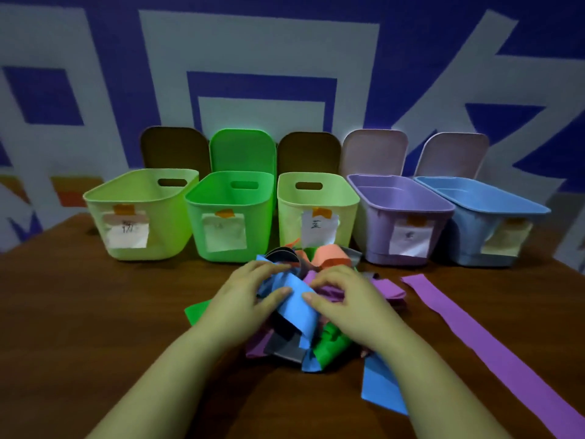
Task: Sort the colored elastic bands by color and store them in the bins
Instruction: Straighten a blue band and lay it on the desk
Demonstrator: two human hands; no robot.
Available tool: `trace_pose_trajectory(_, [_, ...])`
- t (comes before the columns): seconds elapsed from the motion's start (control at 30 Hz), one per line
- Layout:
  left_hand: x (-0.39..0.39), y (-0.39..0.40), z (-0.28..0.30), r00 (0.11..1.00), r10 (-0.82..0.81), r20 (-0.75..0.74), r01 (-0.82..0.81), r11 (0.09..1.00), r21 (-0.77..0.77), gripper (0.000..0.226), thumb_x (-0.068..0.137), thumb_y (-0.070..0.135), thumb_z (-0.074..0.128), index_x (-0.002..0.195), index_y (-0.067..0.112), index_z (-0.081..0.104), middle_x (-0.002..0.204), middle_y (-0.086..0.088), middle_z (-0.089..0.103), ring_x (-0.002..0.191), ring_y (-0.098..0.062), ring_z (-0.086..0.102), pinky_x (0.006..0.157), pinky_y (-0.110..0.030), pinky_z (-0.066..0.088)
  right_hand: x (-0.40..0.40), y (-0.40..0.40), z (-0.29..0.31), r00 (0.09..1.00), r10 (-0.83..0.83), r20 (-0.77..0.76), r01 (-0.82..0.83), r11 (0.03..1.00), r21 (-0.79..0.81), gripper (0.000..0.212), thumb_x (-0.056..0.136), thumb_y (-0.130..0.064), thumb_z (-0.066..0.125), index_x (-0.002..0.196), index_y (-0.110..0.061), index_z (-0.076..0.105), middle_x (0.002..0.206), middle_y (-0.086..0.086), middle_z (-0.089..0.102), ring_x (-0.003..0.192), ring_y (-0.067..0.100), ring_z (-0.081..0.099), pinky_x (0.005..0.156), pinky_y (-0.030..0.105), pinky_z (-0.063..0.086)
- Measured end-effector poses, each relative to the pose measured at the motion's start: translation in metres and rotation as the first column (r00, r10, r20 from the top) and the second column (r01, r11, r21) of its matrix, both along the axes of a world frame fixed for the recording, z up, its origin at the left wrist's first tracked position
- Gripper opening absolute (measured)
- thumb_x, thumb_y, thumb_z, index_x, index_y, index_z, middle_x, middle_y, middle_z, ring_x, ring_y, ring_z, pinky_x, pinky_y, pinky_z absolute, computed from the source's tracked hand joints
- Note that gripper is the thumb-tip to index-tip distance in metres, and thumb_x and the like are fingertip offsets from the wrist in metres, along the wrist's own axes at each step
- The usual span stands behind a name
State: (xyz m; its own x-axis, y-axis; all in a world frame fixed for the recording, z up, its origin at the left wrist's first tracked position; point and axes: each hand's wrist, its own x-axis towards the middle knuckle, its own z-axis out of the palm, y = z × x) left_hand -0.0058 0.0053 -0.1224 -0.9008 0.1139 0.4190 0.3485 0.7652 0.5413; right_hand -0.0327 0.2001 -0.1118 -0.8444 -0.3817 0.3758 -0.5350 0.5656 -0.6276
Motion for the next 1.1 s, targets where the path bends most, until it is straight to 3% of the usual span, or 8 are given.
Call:
trace_pose_trajectory(0.17, [-0.002, 0.0, 0.002, 0.994, -0.076, -0.075, 0.072, 0.996, -0.05, 0.052, 0.076, 0.063, 0.038, 0.118, 0.038, 0.058, 0.132, 0.014, 0.042, 0.129, -0.002, 0.031, 0.103, -0.01, 0.018, 0.012, 0.0, 0.006, 0.997, 0.079, -0.028, -0.082, 0.988, -0.134, 0.019, 0.085, -0.023, 0.067, 0.073, -0.033, 0.055, 0.082, -0.01, 0.062, 0.081, 0.004, 0.058, 0.075, 0.026, 0.048])
trace_pose_trajectory(0.3, [0.002, -0.011, 0.015, 0.97, -0.158, -0.184, 0.177, 0.98, 0.09, 0.019, 0.078, 0.051, 0.054, 0.087, 0.034, 0.051, 0.1, 0.014, 0.062, 0.105, -0.003, 0.054, 0.092, -0.021, 0.04, 0.026, -0.002, 0.018, 0.99, 0.124, -0.073, -0.138, 0.963, -0.23, 0.011, 0.089, -0.025, 0.061, 0.078, -0.027, 0.058, 0.085, -0.009, 0.061, 0.077, 0.006, 0.057, 0.07, 0.021, 0.045])
trace_pose_trajectory(0.47, [0.001, -0.028, 0.02, 0.953, -0.067, -0.294, 0.056, 0.997, -0.045, 0.031, 0.074, 0.072, 0.05, 0.079, 0.041, 0.052, 0.079, 0.019, 0.056, 0.084, -0.007, 0.052, 0.079, -0.025, 0.04, 0.032, 0.002, 0.027, 0.981, 0.119, -0.152, -0.164, 0.928, -0.334, 0.005, 0.083, -0.028, 0.055, 0.08, -0.025, 0.059, 0.081, -0.02, 0.061, 0.079, -0.004, 0.057, 0.07, 0.008, 0.041])
trace_pose_trajectory(0.57, [-0.003, -0.036, 0.017, 0.973, -0.029, -0.227, 0.011, 0.997, -0.077, 0.039, 0.071, 0.079, 0.045, 0.071, 0.04, 0.047, 0.079, 0.012, 0.058, 0.084, -0.011, 0.053, 0.078, -0.03, 0.042, 0.027, 0.014, 0.03, 0.99, 0.062, -0.128, -0.115, 0.878, -0.465, 0.007, 0.081, -0.034, 0.057, 0.081, -0.028, 0.06, 0.08, -0.019, 0.062, 0.077, -0.002, 0.057, 0.067, 0.012, 0.045])
trace_pose_trajectory(0.67, [0.0, -0.037, 0.02, 0.991, 0.054, -0.123, -0.045, 0.996, 0.08, 0.035, 0.073, 0.063, 0.062, 0.065, 0.032, 0.049, 0.065, 0.011, 0.054, 0.068, -0.005, 0.047, 0.068, -0.021, 0.033, 0.019, 0.027, 0.035, 0.991, 0.015, -0.132, -0.083, 0.842, -0.533, 0.007, 0.081, -0.031, 0.055, 0.077, -0.031, 0.06, 0.074, -0.015, 0.061, 0.071, -0.001, 0.055, 0.06, 0.01, 0.043])
trace_pose_trajectory(0.83, [0.009, -0.049, 0.032, 0.997, 0.002, 0.074, -0.02, 0.969, 0.246, 0.027, 0.064, 0.042, 0.074, 0.064, 0.02, 0.059, 0.052, 0.015, 0.054, 0.049, -0.001, 0.042, 0.047, -0.017, 0.033, -0.005, 0.047, 0.028, 0.99, -0.102, -0.097, 0.049, 0.895, -0.443, 0.022, 0.087, -0.018, 0.065, 0.073, -0.035, 0.061, 0.072, -0.015, 0.063, 0.069, -0.001, 0.054, 0.062, 0.008, 0.043])
trace_pose_trajectory(0.97, [0.015, -0.062, 0.033, 0.931, -0.055, 0.361, 0.0, 0.989, 0.149, 0.015, 0.068, 0.02, 0.082, 0.073, 0.018, 0.068, 0.067, 0.003, 0.066, 0.062, -0.004, 0.056, 0.061, -0.021, 0.042, -0.017, 0.064, 0.023, 0.975, -0.218, -0.051, 0.188, 0.922, -0.338, 0.017, 0.088, -0.013, 0.063, 0.076, -0.026, 0.06, 0.08, -0.009, 0.063, 0.072, 0.005, 0.054, 0.063, 0.006, 0.043])
trace_pose_trajectory(1.1, [0.013, -0.075, 0.03, 0.939, -0.037, 0.341, -0.08, 0.943, 0.323, 0.011, 0.073, 0.007, 0.076, 0.078, 0.015, 0.071, 0.074, 0.003, 0.072, 0.071, -0.006, 0.064, 0.071, -0.022, 0.051, -0.018, 0.071, 0.021, 0.957, -0.291, -0.004, 0.285, 0.941, -0.184, 0.005, 0.085, -0.018, 0.068, 0.083, -0.021, 0.065, 0.086, -0.012, 0.063, 0.08, 0.004, 0.056, 0.064, 0.009, 0.04])
